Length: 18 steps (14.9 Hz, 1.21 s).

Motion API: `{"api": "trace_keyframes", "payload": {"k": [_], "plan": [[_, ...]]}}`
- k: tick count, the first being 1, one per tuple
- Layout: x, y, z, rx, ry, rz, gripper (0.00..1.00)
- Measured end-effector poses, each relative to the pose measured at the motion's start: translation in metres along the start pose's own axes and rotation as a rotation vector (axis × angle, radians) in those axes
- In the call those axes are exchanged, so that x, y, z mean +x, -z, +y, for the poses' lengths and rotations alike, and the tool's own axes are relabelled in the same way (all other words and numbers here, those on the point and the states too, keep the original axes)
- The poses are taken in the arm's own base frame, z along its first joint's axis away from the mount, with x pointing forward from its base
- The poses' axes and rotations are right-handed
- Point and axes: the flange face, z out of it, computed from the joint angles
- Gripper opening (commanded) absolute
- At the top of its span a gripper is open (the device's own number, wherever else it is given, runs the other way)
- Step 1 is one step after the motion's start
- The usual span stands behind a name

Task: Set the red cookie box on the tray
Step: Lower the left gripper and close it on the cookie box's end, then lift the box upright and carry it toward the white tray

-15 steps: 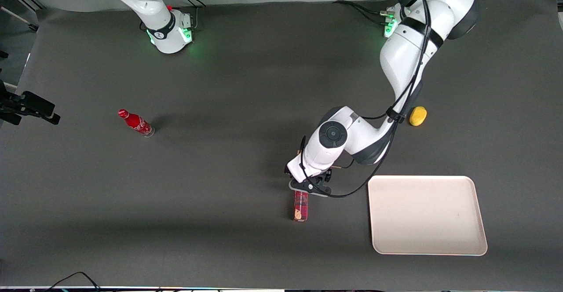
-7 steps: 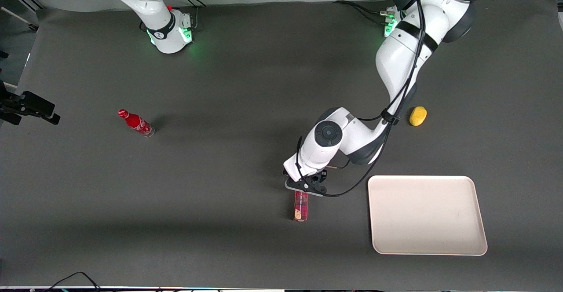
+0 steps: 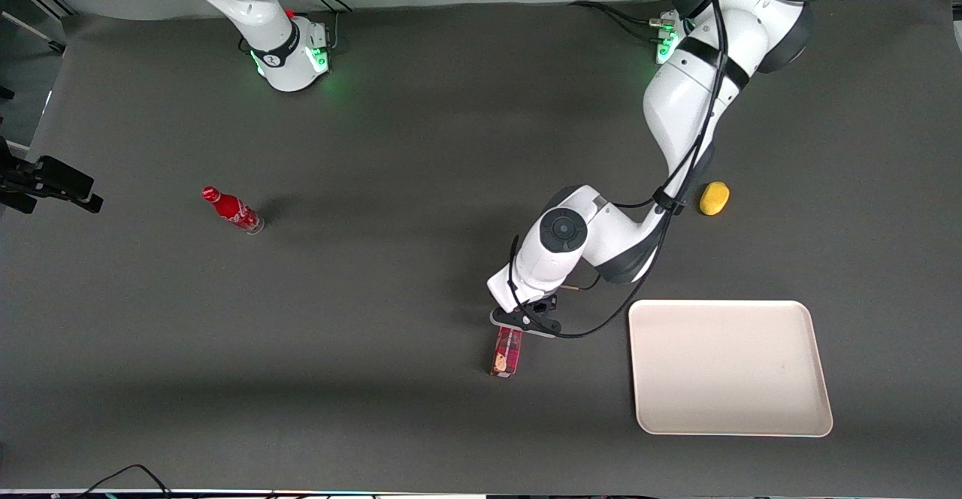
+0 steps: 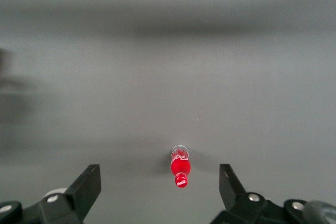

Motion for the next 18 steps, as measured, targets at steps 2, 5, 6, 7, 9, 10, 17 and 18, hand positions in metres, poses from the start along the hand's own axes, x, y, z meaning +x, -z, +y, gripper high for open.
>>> {"api": "trace_keyframes", "payload": {"k": [2, 5, 6, 7, 9, 10, 17, 18], "plan": [[0.008, 0.008, -0.01, 0.027, 0.002, -0.014, 0.0], [0.029, 0.057, -0.039, 0.101, -0.016, -0.059, 0.0], [0.035, 0.084, -0.048, 0.132, -0.012, -0.076, 0.0], [0.038, 0.113, -0.053, 0.159, -0.008, -0.088, 0.0], [0.039, 0.175, -0.055, 0.199, 0.006, -0.103, 0.0], [0.037, 0.205, -0.055, 0.215, 0.014, -0.109, 0.0], [0.016, 0.355, -0.082, 0.204, 0.075, -0.146, 0.0], [0.013, 0.37, -0.086, 0.203, 0.085, -0.145, 0.0]]}}
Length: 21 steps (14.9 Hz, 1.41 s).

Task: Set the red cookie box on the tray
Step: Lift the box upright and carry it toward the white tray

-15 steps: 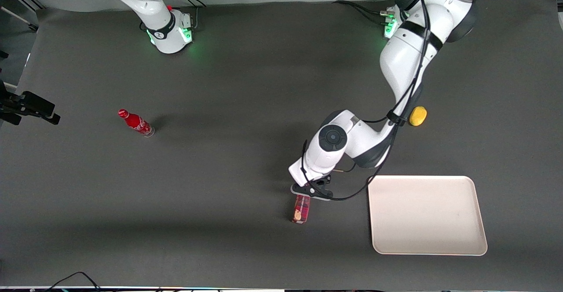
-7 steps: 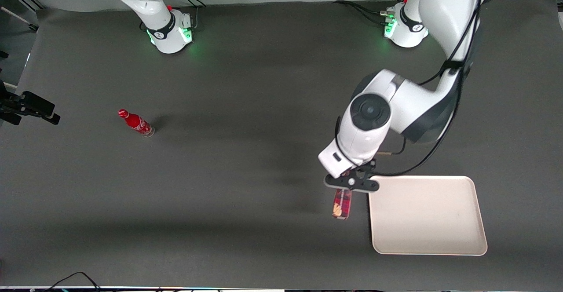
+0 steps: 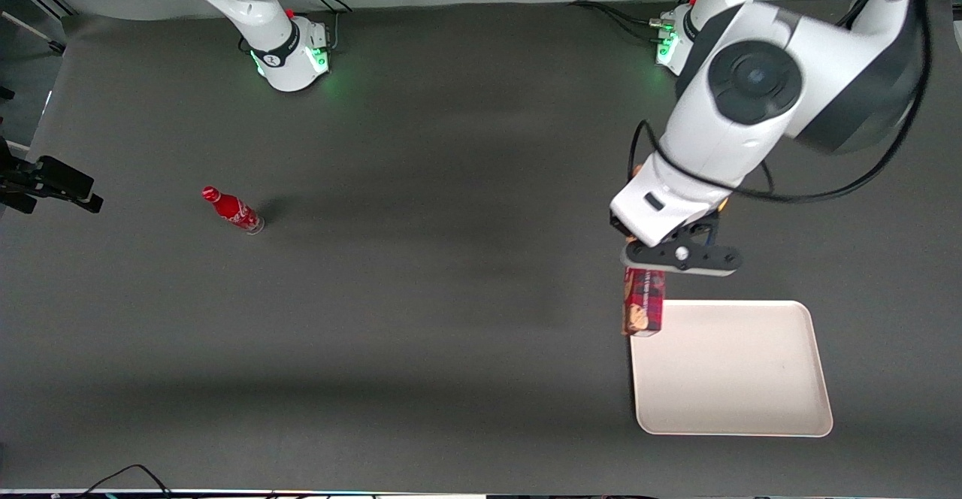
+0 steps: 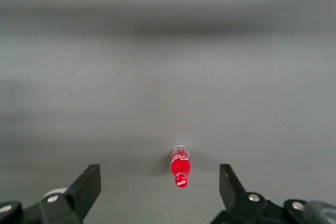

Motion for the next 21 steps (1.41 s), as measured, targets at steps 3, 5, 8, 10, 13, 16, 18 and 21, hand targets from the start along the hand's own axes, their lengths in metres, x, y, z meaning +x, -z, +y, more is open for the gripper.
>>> {"api": "trace_keyframes", "payload": {"k": [3, 5, 8, 10, 13, 16, 18, 21], "plan": [[-0.006, 0.018, -0.028, 0.026, -0.007, -0.019, 0.0], [0.001, 0.016, -0.066, 0.053, -0.042, -0.037, 0.0], [0.015, 0.006, -0.136, 0.087, -0.088, -0.063, 0.0], [0.021, 0.001, -0.179, 0.09, -0.114, -0.073, 0.0], [0.029, -0.013, -0.235, 0.057, -0.096, -0.042, 0.0], [0.04, -0.046, -0.278, 0.072, -0.07, 0.0, 0.0], [0.049, -0.076, -0.298, 0.068, -0.039, 0.006, 0.0], [0.065, -0.128, -0.322, 0.081, -0.003, 0.021, 0.0]]}}
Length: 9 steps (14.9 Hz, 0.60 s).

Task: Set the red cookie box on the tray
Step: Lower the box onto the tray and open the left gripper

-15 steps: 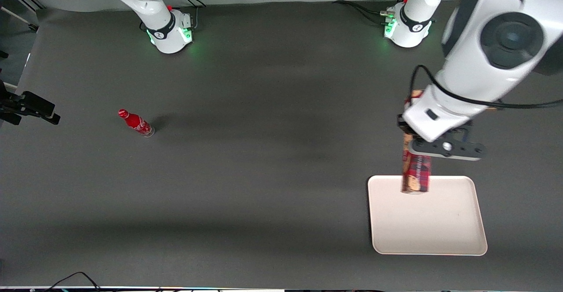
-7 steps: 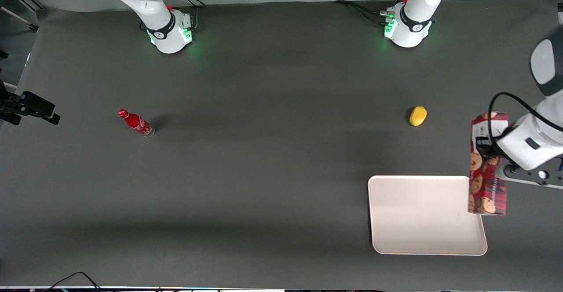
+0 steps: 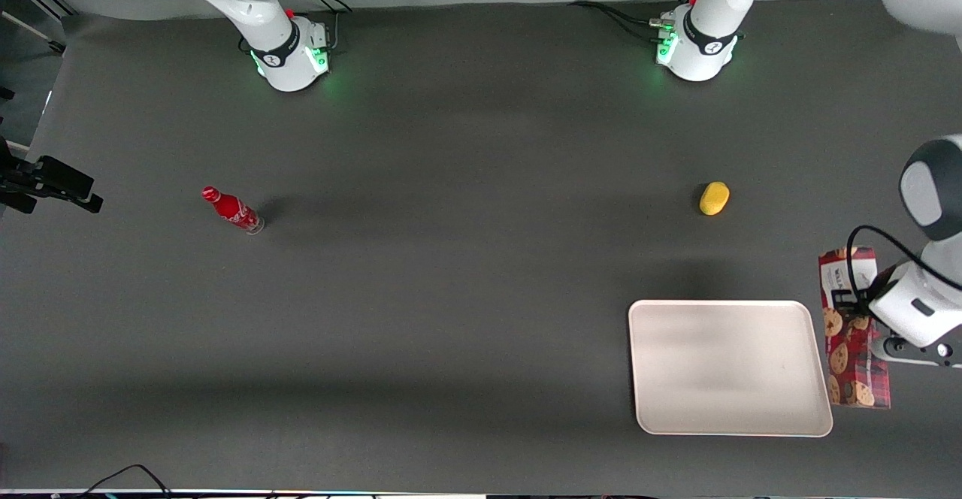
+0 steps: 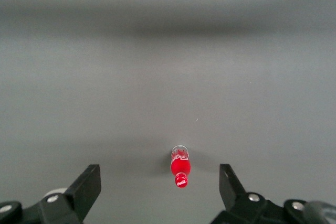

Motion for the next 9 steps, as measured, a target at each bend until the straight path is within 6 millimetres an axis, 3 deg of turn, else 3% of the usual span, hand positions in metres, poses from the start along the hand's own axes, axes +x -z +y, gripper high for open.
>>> {"api": "trace_keyframes", "payload": {"k": [5, 9], "plan": [[0.022, -0.099, -0.014, -0.052, 0.083, 0.058, 0.0], [0.028, -0.151, -0.015, -0.072, 0.124, 0.097, 0.0]]}}
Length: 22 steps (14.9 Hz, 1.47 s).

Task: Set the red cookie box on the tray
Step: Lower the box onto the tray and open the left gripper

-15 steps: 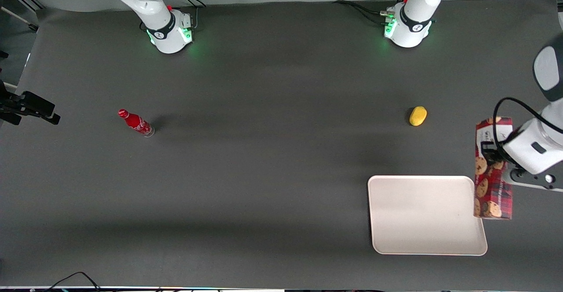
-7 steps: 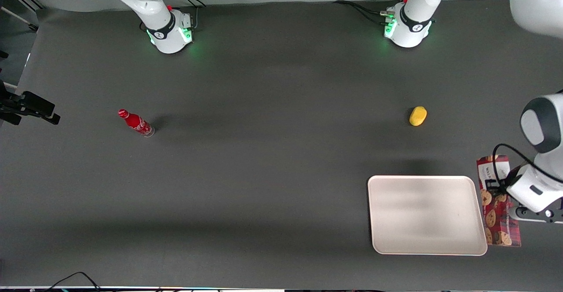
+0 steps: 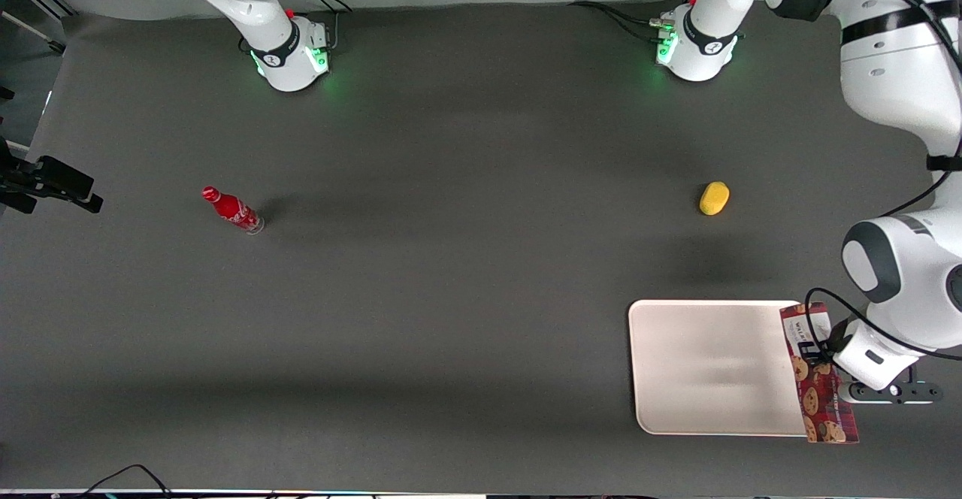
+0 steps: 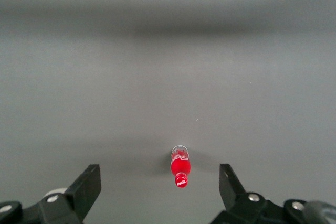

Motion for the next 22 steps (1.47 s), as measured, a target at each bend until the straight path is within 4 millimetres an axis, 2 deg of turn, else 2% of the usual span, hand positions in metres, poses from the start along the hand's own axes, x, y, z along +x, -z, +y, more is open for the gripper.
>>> {"api": "trace_keyframes", "payload": {"k": [9, 12, 13, 14, 22], "plan": [[-0.009, -0.065, -0.022, -0.03, 0.027, 0.017, 0.0], [-0.012, -0.074, -0.024, -0.053, 0.017, 0.015, 0.0], [-0.012, -0.074, -0.025, -0.055, 0.016, 0.016, 0.48], [-0.012, -0.074, -0.025, -0.056, 0.015, 0.017, 0.99], [-0.01, -0.072, -0.025, -0.057, 0.012, 0.023, 1.0]]}}
